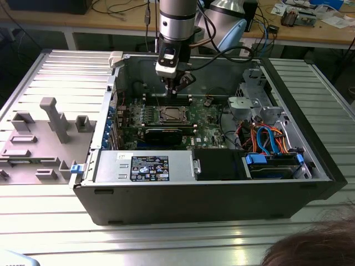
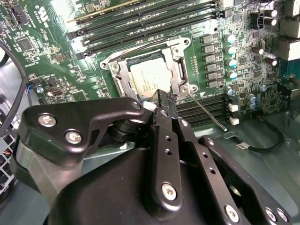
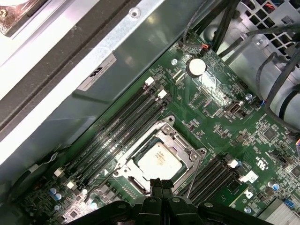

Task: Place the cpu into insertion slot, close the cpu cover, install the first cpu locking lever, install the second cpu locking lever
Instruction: 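Install the first cpu locking lever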

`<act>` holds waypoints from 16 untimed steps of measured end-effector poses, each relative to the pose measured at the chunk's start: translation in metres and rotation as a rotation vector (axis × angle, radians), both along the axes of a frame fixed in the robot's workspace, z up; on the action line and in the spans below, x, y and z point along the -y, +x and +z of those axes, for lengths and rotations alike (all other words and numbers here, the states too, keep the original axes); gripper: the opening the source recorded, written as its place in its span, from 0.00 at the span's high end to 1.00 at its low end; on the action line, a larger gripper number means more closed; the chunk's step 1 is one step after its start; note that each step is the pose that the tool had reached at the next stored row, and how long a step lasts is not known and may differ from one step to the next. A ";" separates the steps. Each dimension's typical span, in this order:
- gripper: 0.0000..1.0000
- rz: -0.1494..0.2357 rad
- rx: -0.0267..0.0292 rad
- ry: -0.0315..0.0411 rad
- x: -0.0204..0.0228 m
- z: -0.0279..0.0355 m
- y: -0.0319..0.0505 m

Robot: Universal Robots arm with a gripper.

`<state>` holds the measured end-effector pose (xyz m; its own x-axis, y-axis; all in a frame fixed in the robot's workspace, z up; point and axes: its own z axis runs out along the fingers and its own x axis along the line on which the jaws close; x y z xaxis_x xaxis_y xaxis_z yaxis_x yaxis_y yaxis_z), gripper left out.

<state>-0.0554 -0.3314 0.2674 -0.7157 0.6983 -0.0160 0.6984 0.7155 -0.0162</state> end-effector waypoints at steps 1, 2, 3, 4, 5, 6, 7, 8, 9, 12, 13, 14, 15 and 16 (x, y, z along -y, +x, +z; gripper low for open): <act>0.89 0.005 0.0000 0.0000 0.0000 0.0000 0.0000; 0.89 0.009 0.0000 0.0000 0.0000 0.0000 0.0000; 0.89 0.013 0.0000 0.0000 0.0000 0.0000 0.0000; 0.89 0.017 0.0000 0.0000 0.0000 0.0000 0.0000; 0.89 0.020 0.0000 0.0000 0.0000 0.0000 0.0000; 0.89 0.026 0.0000 0.0000 0.0000 0.0000 0.0000; 0.89 0.032 0.0000 0.0000 0.0000 0.0000 0.0000; 0.89 0.039 0.0000 -0.0001 0.0000 0.0000 0.0000; 0.89 0.045 0.0000 0.0000 0.0000 0.0000 0.0000; 0.89 0.058 0.0000 0.0000 0.0000 0.0000 0.0000; 0.89 0.062 0.0000 0.0000 0.0000 0.0000 0.0000; 0.89 0.066 0.0000 0.0000 0.0000 0.0000 0.0000; 0.89 0.070 0.0000 0.0000 0.0000 0.0000 0.0000; 0.89 0.074 0.0000 -0.0001 0.0000 0.0000 0.0000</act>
<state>-0.0555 -0.3315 0.2675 -0.7654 0.6433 -0.0160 0.6435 0.7653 -0.0163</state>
